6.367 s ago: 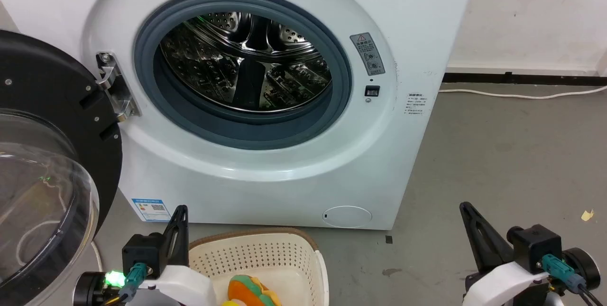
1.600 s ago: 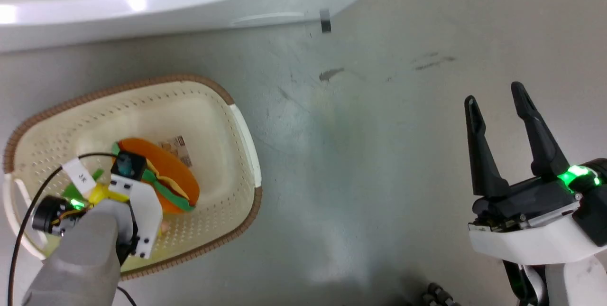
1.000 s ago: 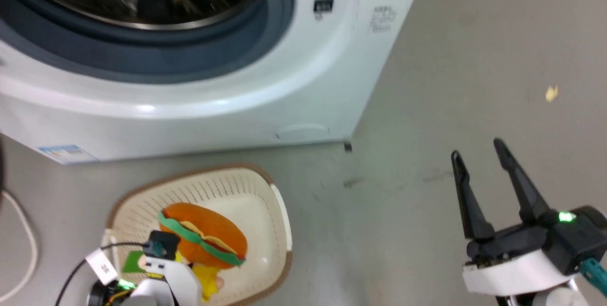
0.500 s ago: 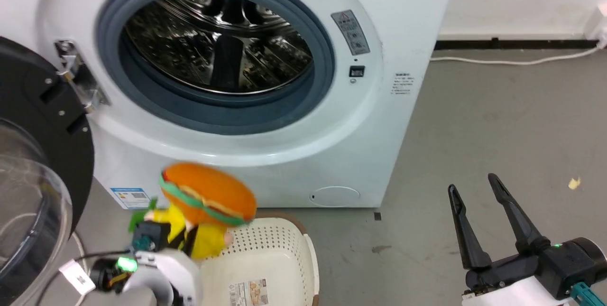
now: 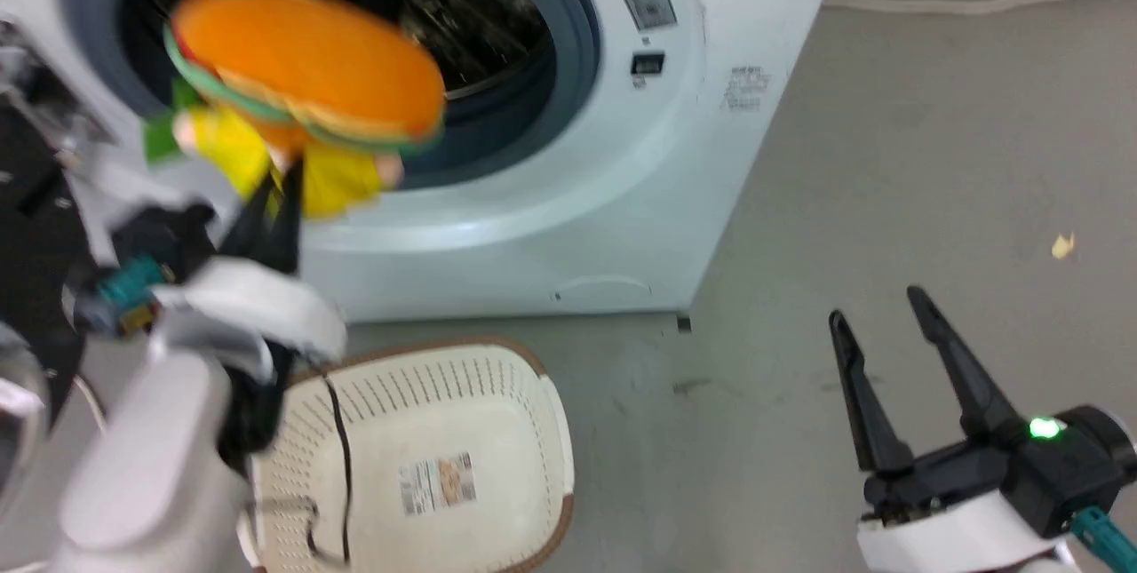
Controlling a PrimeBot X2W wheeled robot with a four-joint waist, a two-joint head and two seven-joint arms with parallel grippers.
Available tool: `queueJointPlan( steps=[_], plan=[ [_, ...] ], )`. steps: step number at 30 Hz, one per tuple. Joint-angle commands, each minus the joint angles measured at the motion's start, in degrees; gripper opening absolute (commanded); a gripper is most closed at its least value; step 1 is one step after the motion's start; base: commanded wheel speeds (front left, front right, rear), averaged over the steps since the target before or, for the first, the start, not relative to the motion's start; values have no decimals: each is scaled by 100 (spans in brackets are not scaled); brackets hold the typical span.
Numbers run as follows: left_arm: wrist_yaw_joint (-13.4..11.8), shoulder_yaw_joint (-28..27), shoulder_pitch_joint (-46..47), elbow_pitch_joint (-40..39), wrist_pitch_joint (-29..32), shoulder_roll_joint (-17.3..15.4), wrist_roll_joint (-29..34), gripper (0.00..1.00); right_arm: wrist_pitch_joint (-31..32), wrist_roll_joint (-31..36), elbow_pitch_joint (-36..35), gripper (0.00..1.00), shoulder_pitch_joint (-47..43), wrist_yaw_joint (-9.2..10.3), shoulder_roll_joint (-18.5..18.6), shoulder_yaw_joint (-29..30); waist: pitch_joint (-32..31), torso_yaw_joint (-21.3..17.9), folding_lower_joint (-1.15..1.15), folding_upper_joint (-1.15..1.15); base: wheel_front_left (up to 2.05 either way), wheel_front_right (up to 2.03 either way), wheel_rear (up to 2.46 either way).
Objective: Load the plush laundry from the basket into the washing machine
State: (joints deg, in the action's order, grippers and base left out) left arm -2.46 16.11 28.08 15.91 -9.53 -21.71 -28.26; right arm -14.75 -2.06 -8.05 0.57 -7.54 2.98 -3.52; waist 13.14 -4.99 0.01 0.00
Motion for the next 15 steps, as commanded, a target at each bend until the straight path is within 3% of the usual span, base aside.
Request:
queueJointPlan(
  steps=[1, 8, 15],
  plan=[
    [-36, -76, 234, -105, 47, -77, -18, 0, -25, -3, -42, 100, 137, 5, -11, -5, 498, -234, -1, 0, 0, 0, 0],
    [-10, -275, 1607, -80, 700, -449, -38, 0, -25, -147, -143, 100, 559, 5, -11, -14, 1514, -584, -1, 0, 0, 0, 0],
    [206, -97, 3325, 733, 1542, -843, 232, 0, -25, -377, -200, 100, 949, 5, -11, -52, 2404, -857, -1, 0, 0, 0, 0]
  ],
)
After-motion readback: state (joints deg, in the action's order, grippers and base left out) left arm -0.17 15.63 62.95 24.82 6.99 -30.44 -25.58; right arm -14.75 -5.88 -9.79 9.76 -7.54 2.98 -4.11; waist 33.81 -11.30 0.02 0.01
